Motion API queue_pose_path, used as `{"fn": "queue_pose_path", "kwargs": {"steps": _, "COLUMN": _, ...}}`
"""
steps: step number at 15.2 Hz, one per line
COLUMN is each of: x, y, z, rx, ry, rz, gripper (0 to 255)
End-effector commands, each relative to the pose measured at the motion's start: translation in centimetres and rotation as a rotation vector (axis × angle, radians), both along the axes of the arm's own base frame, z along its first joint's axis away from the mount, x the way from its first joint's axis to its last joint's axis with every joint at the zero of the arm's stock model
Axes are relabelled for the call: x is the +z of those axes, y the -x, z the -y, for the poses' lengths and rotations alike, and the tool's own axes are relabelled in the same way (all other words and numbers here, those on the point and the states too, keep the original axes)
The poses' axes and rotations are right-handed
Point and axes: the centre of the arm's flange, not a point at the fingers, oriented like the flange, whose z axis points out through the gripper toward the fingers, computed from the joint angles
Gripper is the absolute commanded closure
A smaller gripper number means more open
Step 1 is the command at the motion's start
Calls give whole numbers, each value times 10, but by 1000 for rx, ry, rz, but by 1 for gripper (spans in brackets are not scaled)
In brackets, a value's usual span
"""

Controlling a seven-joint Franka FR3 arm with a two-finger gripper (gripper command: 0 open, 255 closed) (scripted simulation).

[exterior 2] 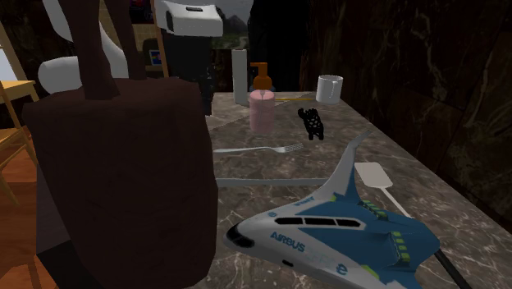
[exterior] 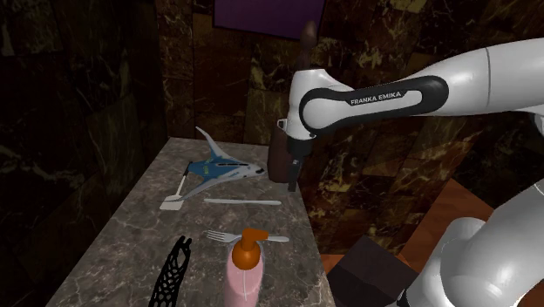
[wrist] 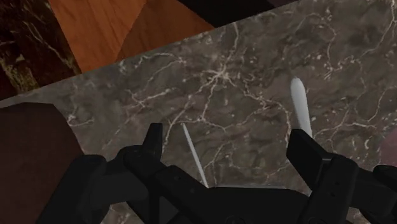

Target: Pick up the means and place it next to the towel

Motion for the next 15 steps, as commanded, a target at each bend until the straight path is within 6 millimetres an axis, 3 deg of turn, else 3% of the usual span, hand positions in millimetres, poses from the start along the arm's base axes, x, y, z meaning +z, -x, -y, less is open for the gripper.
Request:
{"fn": "queue_pose_path", "kwargs": {"steps": 1, "x": -13, "y": -19, "z": -14, "rx": 71, "ry": -1, "rz": 11, "gripper": 0}}
{"fn": "queue_pose_path", "kwargs": {"steps": 10, "x": -63, "y": -95, "z": -82, "rx": 374, "ry": -2, "rz": 57, "gripper": 0}}
{"fn": "queue_pose_path", "kwargs": {"steps": 15, "x": -85, "y": -94, "z": -82, "rx": 375, "ry": -2, "rz": 58, "gripper": 0}}
